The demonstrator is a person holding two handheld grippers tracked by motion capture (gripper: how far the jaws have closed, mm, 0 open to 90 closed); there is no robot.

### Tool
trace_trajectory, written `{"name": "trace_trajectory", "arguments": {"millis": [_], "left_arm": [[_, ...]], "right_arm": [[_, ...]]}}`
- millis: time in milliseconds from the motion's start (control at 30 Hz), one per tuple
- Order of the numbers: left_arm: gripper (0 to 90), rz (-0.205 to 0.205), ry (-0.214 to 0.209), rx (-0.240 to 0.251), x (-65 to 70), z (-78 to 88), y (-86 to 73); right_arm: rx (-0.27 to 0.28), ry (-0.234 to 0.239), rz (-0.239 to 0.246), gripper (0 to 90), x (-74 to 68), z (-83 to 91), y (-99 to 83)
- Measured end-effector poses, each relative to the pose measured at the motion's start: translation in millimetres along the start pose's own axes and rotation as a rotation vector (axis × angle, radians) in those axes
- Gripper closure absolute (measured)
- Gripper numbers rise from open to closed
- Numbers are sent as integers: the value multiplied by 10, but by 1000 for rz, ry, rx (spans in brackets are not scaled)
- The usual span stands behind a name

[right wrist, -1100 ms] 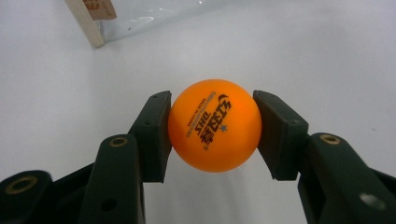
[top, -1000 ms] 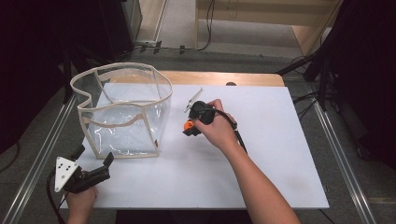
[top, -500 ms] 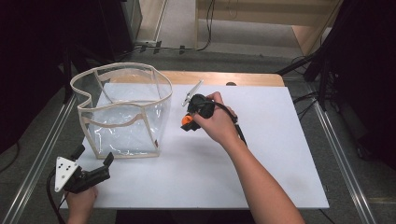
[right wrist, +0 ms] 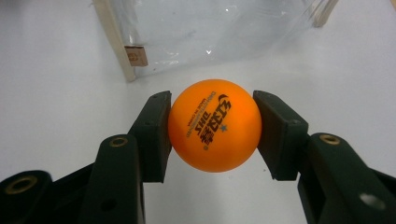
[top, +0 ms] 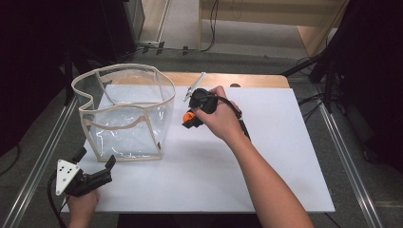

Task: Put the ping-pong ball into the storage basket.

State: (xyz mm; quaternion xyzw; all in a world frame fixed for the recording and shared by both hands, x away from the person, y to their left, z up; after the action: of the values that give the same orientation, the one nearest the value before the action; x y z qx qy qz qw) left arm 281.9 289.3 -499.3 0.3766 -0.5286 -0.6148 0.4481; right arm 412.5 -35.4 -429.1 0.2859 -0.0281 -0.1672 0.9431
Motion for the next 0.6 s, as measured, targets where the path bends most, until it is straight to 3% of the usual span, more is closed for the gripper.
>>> {"name": "trace_trajectory", "arguments": {"millis": [600], "left_arm": [[0,0,-2,-3,-4,2,0]], "right_arm": [[6,1,8,476,8,137,159]]}}
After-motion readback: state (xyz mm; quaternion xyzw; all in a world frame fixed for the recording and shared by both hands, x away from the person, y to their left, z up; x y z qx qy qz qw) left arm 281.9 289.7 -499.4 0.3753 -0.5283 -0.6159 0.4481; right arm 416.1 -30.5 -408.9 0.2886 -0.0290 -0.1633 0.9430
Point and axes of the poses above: each handheld gripper's, and its own axes: z roughly backward along the jaws, y roughly out of its top, x roughly to its right, the point moved 6 cm from there along -z, roughly forward along the jaws, and after that the axes turned 1 degree about x, right-handed, at the moved point
